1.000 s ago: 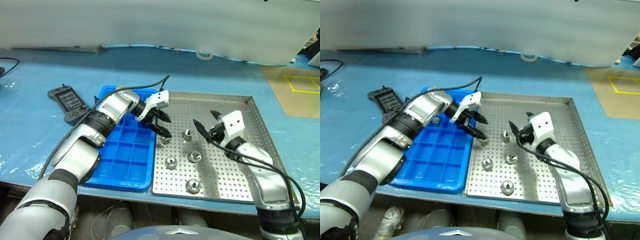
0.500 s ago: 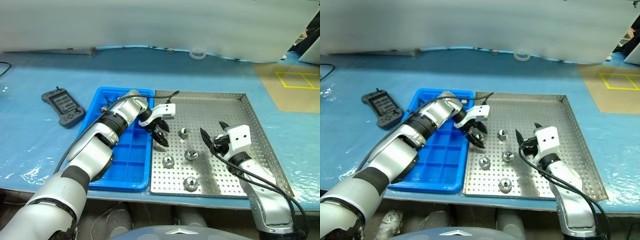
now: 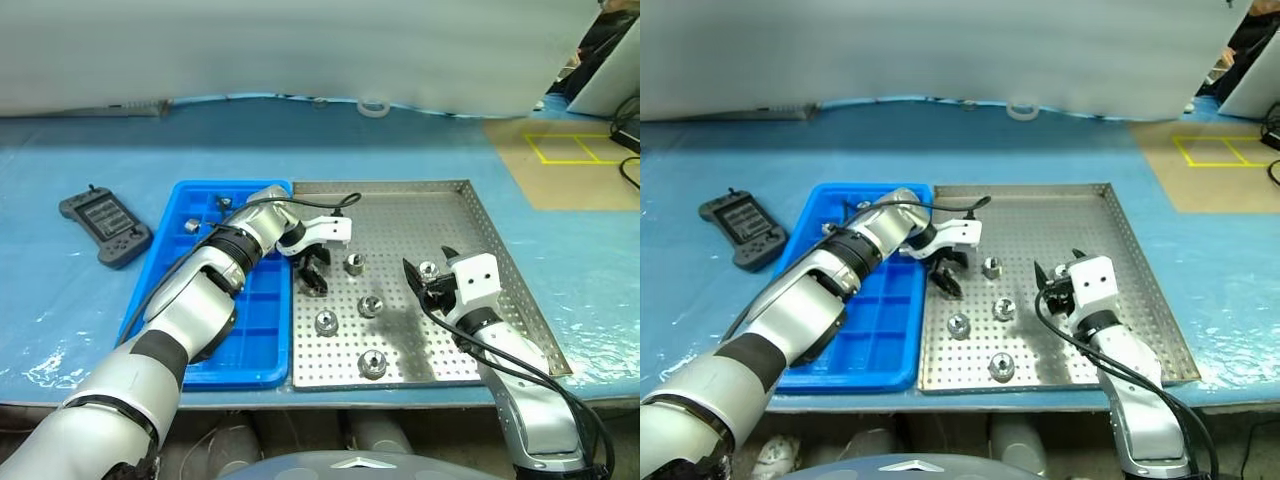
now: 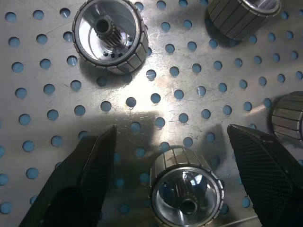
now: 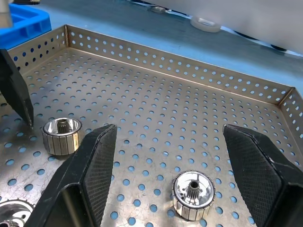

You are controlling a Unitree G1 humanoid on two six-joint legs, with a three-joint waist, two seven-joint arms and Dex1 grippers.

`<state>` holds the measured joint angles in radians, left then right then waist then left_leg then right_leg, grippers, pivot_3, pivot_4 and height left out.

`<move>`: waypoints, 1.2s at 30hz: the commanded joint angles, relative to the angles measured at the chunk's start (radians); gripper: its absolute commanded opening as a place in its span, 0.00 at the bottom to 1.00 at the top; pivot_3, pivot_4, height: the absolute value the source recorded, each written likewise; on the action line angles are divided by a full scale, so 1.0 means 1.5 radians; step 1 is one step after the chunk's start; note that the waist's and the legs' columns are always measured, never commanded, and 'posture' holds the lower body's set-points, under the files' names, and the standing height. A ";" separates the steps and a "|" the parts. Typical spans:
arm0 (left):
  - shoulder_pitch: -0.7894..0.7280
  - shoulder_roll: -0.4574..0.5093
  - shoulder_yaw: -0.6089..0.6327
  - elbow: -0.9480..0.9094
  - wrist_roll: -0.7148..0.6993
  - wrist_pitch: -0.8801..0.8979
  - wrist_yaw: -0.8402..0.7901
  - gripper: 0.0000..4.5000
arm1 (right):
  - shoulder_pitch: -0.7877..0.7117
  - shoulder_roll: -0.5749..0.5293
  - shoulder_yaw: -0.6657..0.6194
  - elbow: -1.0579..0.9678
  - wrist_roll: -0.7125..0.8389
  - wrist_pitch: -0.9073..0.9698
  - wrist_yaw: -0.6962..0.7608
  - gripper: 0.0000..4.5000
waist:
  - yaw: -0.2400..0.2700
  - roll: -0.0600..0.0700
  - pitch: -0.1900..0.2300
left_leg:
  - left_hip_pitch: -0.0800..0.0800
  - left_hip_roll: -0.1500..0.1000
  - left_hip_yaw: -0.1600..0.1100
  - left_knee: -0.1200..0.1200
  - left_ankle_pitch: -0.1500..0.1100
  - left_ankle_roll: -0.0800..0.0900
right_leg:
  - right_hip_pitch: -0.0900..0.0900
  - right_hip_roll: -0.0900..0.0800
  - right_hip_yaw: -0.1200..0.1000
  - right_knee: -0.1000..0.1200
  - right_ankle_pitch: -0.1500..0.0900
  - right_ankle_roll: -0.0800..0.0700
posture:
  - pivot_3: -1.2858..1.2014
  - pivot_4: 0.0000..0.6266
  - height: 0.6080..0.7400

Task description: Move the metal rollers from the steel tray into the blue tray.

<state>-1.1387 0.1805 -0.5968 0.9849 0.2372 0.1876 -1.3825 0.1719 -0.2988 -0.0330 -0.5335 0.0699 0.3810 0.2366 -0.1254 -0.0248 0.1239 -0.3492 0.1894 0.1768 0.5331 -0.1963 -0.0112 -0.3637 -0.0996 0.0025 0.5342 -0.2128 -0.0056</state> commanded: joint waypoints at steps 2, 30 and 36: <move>-0.019 0.030 -0.017 0.052 0.062 -0.053 0.040 0.88 | -0.004 0.003 0.004 -0.025 -0.007 -0.005 -0.005 0.83 | -0.005 0.000 0.000 | 0.000 0.000 0.000 0.001 0.000 0.000 | 0.000 -0.001 0.000 0.000 0.000 0.000 | 0.32 0.24 1.00; -0.010 0.048 0.005 0.028 0.096 -0.087 0.031 0.44 | -0.039 0.018 0.024 0.020 -0.027 -0.013 -0.010 0.84 | -0.055 0.002 -0.001 | -0.008 -0.005 -0.001 0.002 -0.001 0.009 | -0.001 -0.008 -0.008 -0.010 0.005 -0.008 | 0.33 0.24 1.00; -0.021 0.045 0.062 -0.005 0.027 -0.042 -0.025 0.44 | -0.039 0.020 0.026 0.021 -0.026 -0.014 -0.010 0.84 | -0.056 0.003 0.000 | -0.009 -0.004 -0.001 0.002 -0.001 0.009 | -0.003 -0.008 -0.009 -0.010 0.005 -0.008 | 0.33 0.24 1.00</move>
<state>-1.1533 0.2278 -0.5545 1.0089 0.3170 0.0878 -1.3905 0.1221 -0.2695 0.0118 -0.4842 0.0327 0.3787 0.2228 -0.2101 -0.0206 0.1238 -0.3640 0.1835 0.1752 0.5368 -0.1980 0.0015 -0.3689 -0.1122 -0.0106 0.5193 -0.2054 -0.0178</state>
